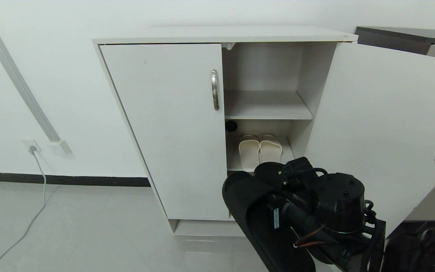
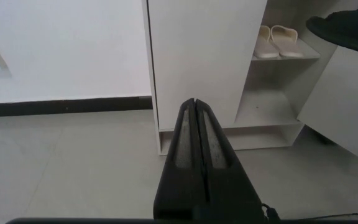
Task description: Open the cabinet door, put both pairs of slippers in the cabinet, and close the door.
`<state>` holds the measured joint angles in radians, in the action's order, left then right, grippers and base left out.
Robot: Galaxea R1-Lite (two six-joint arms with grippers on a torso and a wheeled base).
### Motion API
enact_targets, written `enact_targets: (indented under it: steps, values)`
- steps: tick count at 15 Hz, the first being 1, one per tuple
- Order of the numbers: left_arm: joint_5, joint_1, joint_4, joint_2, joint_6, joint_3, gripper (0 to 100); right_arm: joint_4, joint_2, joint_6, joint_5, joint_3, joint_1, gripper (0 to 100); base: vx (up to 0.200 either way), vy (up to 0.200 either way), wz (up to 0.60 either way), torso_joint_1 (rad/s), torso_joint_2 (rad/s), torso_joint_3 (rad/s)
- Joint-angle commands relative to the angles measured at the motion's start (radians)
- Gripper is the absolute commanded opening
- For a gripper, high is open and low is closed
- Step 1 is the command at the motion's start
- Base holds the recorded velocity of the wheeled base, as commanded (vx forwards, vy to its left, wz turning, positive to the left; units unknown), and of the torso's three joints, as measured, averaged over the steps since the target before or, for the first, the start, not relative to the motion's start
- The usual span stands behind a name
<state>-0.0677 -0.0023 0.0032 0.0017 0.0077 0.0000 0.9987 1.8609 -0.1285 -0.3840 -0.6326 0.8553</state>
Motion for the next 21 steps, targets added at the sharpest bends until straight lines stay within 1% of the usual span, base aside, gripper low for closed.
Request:
enact_targets:
  steps: [1, 6, 8, 10, 11, 12, 13, 14, 16, 17, 18, 19, 20, 21]
  values:
    - [0.0, -0.001, 0.0, 0.0, 0.0, 0.0, 0, 0.003, 0.003, 0.001, 0.005, 0.008, 0.001, 0, 0.0, 0.0, -0.6, -0.002, 0.01, 0.007]
    - [0.0, -0.001, 0.0, 0.0, 0.0, 0.0, 0, 0.032, 0.037, 0.009, 0.001, 0.002, 0.001, 0, 0.0, 0.0, 0.0, 0.0, 0.0, 0.0]
    - [0.0, -0.001, 0.0, 0.0, 0.002, 0.0, 0, 0.04, 0.063, 0.026, -0.016, -0.038, 0.001, 0, 0.0, 0.0, 0.0, 0.0, 0.0, 0.0]
    - [0.0, -0.001, 0.001, 0.0, 0.003, 0.0, 0, -0.002, 0.129, 0.018, -0.177, -0.173, 0.001, 0, 0.0, 0.0, 0.0, 0.0, 0.0, 0.0]
    - [0.0, 0.001, 0.0, 0.0, 0.003, 0.0, 0, -0.052, 0.146, 0.015, -0.211, -0.214, 0.002, 0, 0.0, 0.0, 0.0, 0.0, 0.0, 0.0]
    - [-0.001, -0.001, 0.0, 0.0, 0.003, 0.0, 0, -0.14, 0.147, -0.008, -0.23, -0.257, 0.013, 0, 0.0, 0.0, 0.0, 0.0, 0.0, 0.0]
    - [-0.001, -0.001, 0.0, 0.0, 0.005, 0.0, 0, -0.264, 0.146, -0.059, -0.289, -0.329, 0.027, 0, 0.0, 0.0, 0.0, 0.0, 0.0, 0.0]
    - [-0.001, 0.001, 0.0, 0.0, 0.005, 0.0, 0, -0.417, 0.146, -0.117, -0.346, -0.427, 0.033, 0, 0.0, 0.0, 0.0, 0.0, 0.0, 0.0]
    - [0.0, 0.001, 0.0, 0.0, 0.003, 0.0, 0, -0.666, 0.143, -0.214, -0.378, -0.612, 0.044, 0, 0.0, 0.0, 0.0, 0.0, 0.0, 0.0]
    - [0.0, -0.001, 0.0, 0.0, 0.003, 0.0, 0, -0.718, 0.143, -0.232, -0.395, -0.662, 0.044, 0, 0.0, 0.0, 0.0, 0.0, 0.0, 0.0]
    - [0.0, -0.001, 0.0, 0.0, 0.002, 0.0, 0, -0.799, 0.143, -0.255, -0.455, -0.777, 0.042, 0, 0.0, 0.0, 0.0, 0.0, 0.0, 0.0]
    - [0.0, -0.001, 0.0, 0.0, 0.002, 0.0, 0, -0.801, 0.139, -0.241, -0.47, -0.817, 0.041, 0, 0.0, 0.0, 0.0, 0.0, 0.0, 0.0]
    - [0.0, -0.001, 0.0, 0.0, 0.002, 0.0, 0, -0.799, 0.13, -0.221, -0.472, -0.829, 0.039, 0, 0.0, 0.0, 0.0, 0.0, 0.0, 0.0]
    - [0.0, -0.001, 0.0, 0.0, 0.002, 0.0, 0, -0.786, 0.106, -0.158, -0.473, -0.832, 0.036, 0, 0.0, 0.0, 0.0, 0.0, 0.0, 0.0]
